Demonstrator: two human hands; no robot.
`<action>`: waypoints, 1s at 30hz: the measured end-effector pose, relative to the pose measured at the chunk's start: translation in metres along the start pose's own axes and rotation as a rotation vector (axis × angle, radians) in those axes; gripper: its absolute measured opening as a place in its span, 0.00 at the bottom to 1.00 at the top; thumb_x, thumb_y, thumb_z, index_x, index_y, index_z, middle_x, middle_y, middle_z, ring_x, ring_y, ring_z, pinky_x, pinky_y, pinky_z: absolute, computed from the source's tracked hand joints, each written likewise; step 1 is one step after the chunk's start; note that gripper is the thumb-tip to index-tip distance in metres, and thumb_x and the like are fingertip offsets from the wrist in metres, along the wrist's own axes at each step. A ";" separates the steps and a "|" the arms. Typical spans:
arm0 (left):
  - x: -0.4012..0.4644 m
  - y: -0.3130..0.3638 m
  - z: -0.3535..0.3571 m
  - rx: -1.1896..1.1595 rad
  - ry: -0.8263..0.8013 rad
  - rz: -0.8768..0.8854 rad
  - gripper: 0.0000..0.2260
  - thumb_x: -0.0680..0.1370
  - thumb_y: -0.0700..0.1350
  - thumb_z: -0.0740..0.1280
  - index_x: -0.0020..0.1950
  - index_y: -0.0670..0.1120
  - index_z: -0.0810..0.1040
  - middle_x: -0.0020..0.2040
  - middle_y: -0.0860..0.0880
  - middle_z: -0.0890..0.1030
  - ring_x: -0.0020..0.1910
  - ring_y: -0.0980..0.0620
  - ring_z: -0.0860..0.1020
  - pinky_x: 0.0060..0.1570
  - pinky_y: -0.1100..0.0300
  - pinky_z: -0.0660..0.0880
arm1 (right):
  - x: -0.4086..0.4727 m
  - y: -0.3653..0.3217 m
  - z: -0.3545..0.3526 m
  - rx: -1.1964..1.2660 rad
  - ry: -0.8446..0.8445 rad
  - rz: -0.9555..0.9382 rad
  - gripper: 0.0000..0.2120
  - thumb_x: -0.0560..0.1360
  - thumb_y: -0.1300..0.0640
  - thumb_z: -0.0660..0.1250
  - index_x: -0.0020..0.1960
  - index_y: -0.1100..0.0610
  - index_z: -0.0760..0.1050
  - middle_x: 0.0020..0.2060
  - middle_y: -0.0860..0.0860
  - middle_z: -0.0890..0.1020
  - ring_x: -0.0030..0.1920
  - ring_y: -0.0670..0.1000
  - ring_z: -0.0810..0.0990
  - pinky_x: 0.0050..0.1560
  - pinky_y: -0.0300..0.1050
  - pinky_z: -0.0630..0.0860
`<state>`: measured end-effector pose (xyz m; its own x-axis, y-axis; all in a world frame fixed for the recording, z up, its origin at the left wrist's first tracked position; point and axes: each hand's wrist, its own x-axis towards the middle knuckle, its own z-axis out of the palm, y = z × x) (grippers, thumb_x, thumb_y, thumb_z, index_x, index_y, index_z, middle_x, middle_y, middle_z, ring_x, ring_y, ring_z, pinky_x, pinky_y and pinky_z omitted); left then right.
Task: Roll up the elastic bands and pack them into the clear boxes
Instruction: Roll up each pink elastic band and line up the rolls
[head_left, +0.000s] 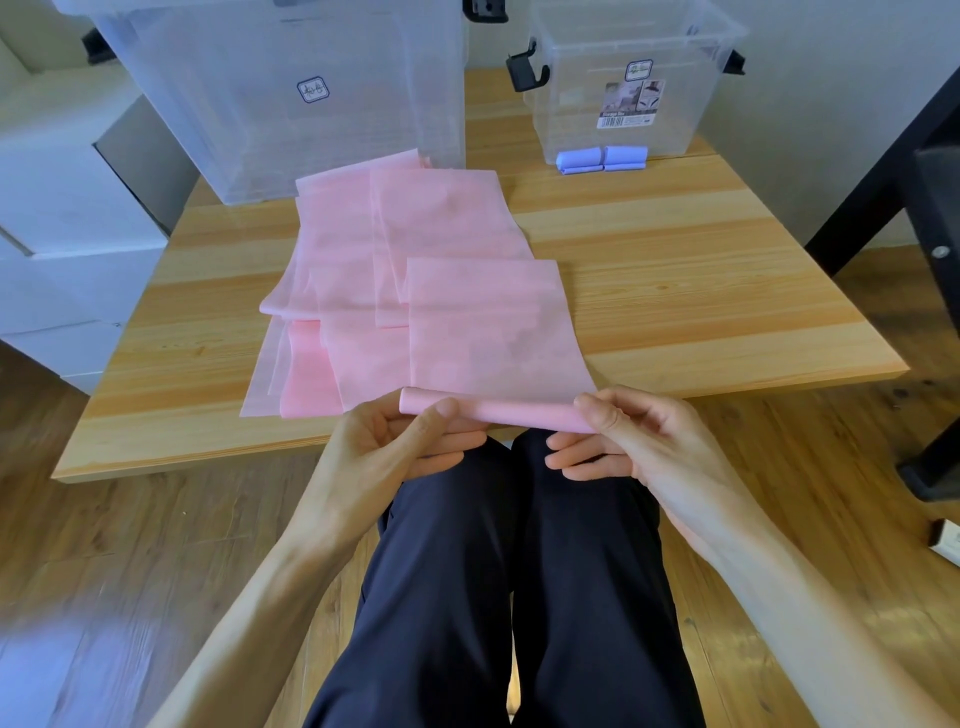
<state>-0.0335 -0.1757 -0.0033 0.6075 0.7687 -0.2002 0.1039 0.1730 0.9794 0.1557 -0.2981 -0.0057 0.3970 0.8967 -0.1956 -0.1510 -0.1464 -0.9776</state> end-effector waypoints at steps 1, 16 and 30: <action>0.000 0.000 0.000 -0.006 -0.004 -0.005 0.14 0.76 0.49 0.65 0.55 0.42 0.82 0.47 0.46 0.87 0.51 0.51 0.85 0.47 0.65 0.80 | 0.000 0.000 0.000 -0.002 0.002 0.004 0.15 0.75 0.52 0.67 0.50 0.64 0.81 0.42 0.60 0.86 0.43 0.59 0.87 0.43 0.46 0.84; -0.002 0.003 -0.002 0.106 -0.066 -0.004 0.15 0.77 0.51 0.63 0.54 0.42 0.80 0.46 0.47 0.87 0.47 0.50 0.86 0.47 0.64 0.80 | 0.000 0.002 -0.003 -0.018 -0.004 -0.016 0.15 0.71 0.52 0.70 0.54 0.61 0.80 0.38 0.59 0.85 0.39 0.60 0.86 0.42 0.49 0.84; 0.000 -0.002 -0.005 -0.104 0.001 -0.035 0.11 0.76 0.45 0.67 0.56 0.42 0.80 0.48 0.44 0.87 0.53 0.50 0.85 0.50 0.64 0.80 | 0.000 0.003 -0.001 0.000 -0.007 -0.014 0.13 0.72 0.54 0.69 0.51 0.62 0.82 0.42 0.58 0.86 0.42 0.58 0.87 0.42 0.44 0.83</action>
<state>-0.0377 -0.1726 -0.0058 0.6044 0.7616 -0.2339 0.0428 0.2621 0.9641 0.1562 -0.2988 -0.0092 0.3930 0.9015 -0.1812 -0.1450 -0.1339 -0.9803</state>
